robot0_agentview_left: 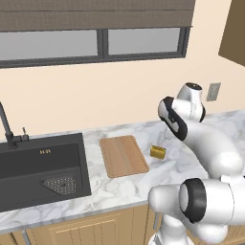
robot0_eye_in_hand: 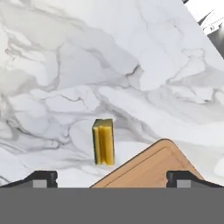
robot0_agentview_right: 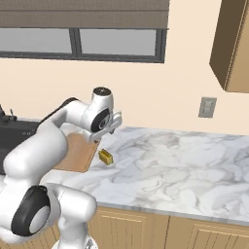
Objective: Pick up the sponge from the counter and clean the cutting board by briefly scrubbing or pressing down on the cutting board. Once finished, release the sponge.
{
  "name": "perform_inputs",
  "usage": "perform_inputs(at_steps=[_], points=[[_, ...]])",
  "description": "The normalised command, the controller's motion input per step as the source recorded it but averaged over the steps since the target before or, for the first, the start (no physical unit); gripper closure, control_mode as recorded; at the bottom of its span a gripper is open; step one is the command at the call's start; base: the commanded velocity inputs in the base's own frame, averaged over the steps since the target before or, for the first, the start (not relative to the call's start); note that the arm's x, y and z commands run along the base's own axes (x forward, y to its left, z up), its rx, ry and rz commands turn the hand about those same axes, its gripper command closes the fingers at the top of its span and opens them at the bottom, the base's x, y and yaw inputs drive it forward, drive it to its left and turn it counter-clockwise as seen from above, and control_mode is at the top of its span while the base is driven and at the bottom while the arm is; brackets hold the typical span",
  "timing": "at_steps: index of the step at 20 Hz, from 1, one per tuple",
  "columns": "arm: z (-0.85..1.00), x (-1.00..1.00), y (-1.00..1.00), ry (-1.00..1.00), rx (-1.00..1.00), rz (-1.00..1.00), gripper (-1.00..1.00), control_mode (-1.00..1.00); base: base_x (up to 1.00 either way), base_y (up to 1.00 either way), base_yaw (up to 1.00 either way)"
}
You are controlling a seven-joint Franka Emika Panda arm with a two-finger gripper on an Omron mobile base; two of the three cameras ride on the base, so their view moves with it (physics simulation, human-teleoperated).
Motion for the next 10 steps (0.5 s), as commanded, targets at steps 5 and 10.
perform_inputs(at_steps=[5, 10], points=[[0.57, -0.36, 0.26, -0.07, 0.0, -0.04, -1.0, -1.0, 0.0, 0.0, 0.0], [0.44, -0.35, 0.32, -0.01, 0.0, -0.06, -1.0, -1.0, 0.0, 0.0, 0.0]])
